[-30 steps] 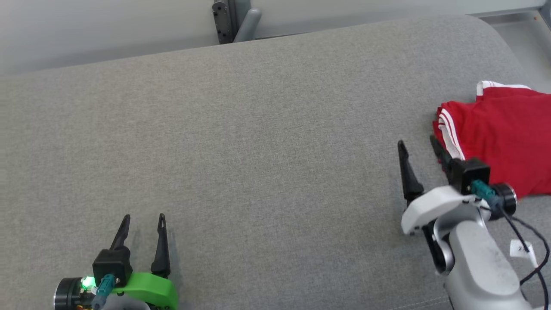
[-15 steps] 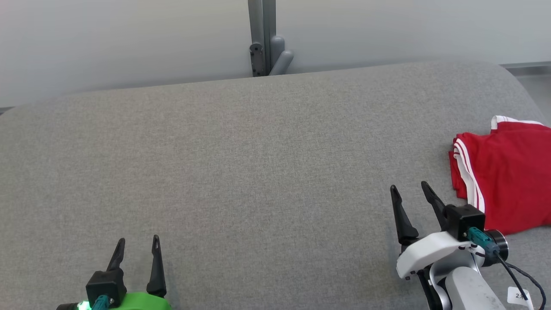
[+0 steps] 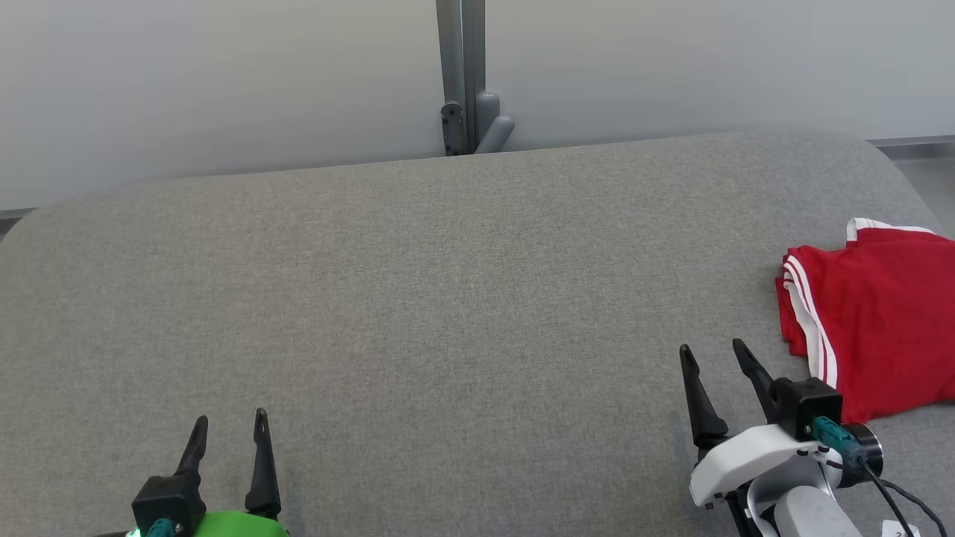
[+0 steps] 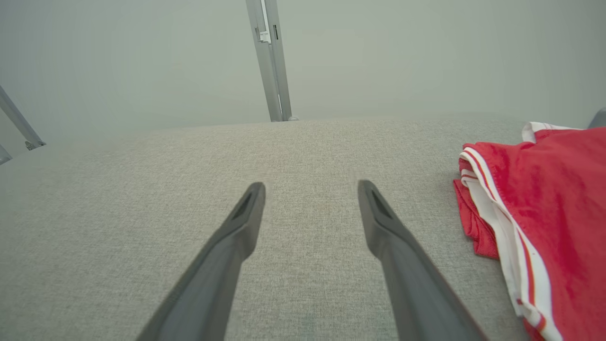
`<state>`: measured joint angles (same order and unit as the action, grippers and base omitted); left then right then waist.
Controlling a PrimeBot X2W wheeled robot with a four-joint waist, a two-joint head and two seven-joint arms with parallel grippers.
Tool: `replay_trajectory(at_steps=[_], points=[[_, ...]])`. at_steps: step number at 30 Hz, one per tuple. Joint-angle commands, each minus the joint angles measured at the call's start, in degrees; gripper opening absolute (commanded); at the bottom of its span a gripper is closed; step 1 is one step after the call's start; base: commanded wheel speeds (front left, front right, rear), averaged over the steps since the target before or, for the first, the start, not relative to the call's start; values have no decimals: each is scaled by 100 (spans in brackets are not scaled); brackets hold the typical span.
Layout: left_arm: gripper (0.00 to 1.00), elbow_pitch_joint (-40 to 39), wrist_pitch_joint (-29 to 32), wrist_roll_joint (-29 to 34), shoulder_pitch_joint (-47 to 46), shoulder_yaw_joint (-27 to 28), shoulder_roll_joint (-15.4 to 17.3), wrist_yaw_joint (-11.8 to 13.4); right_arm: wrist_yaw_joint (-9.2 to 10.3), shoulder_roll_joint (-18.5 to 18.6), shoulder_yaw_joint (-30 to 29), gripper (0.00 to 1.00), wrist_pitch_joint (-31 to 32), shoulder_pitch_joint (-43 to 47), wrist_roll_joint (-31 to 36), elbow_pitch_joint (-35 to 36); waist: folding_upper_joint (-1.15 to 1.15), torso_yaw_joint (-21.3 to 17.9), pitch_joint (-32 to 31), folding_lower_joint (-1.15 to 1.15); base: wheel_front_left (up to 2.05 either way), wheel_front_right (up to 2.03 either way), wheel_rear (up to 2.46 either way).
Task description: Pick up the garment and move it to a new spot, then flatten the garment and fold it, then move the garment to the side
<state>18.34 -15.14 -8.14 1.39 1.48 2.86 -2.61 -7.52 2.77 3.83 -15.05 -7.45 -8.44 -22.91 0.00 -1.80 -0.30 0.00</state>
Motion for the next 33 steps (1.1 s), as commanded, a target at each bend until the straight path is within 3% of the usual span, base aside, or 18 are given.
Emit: replay_trajectory(at_steps=[1, 28, 29, 33], points=[[100, -12, 5, -63, 49, -10, 11, -40, 7, 25, 9, 100, -15, 17, 23, -42, 0, -4, 7, 0, 0, 0, 0], [100, 105, 0, -203, -9, -37, 1, -100, 1, 7, 193, 100, -3, -48, -83, -16, 0, -30, 80, 0, 0, 0, 0], [0, 189, 0, -191, 43, -36, -21, -93, -1, -12, 201, 0, 1, 57, -63, -109, 0, -29, 80, 0, 0, 0, 0], [0, 320, 5, -199, 58, -30, -33, -94, -1, -25, 208, 0, 9, 129, -70, -213, 0, -28, 81, 0, 0, 0, 0]])
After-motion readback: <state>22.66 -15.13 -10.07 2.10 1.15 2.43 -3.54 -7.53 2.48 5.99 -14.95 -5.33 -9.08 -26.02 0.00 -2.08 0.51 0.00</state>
